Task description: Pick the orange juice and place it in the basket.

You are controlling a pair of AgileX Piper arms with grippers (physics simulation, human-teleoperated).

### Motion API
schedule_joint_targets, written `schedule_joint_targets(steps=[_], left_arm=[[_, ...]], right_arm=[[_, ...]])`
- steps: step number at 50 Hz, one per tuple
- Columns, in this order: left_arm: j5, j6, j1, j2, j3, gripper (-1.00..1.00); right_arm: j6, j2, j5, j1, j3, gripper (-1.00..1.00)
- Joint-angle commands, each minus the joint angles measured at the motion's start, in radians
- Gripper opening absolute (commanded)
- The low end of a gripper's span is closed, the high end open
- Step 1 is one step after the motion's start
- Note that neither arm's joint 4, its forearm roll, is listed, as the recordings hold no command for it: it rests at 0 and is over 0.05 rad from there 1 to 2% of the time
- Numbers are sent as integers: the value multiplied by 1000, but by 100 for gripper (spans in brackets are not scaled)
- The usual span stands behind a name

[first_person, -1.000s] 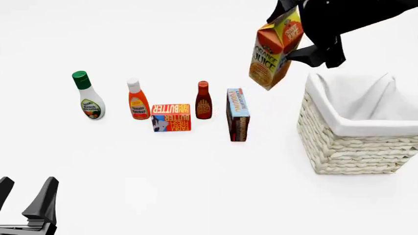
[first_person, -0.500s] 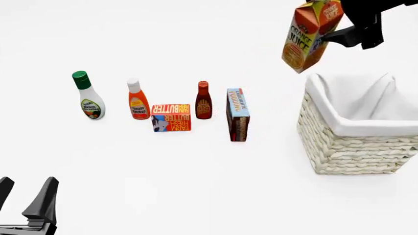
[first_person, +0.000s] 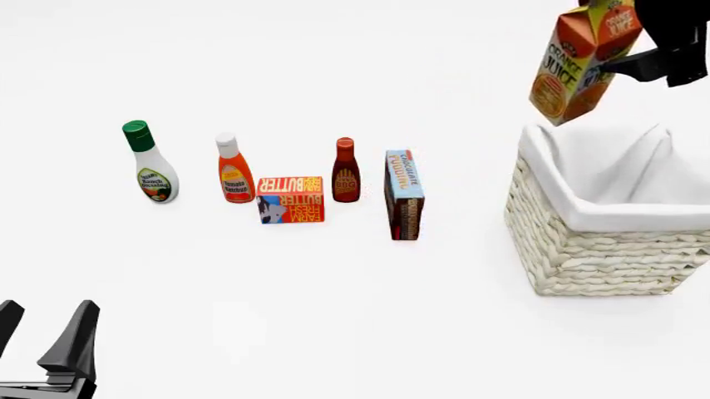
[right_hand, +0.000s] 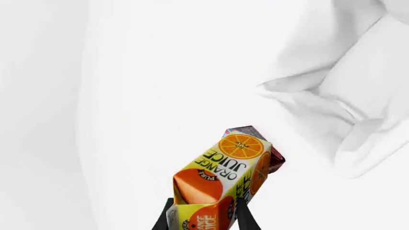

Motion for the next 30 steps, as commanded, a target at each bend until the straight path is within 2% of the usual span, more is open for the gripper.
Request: schedule_joint_targets(steps=[1,7,30], left_arm=[[0,0,0,0,0,100],[0,0,0,0,0,100],[0,0,0,0,0,100]], right_arm=[[31,-22,-9,-63,24,-100],[32,-36,-21,-108,69,-100],[47,-64,-90,-191,221,-100]])
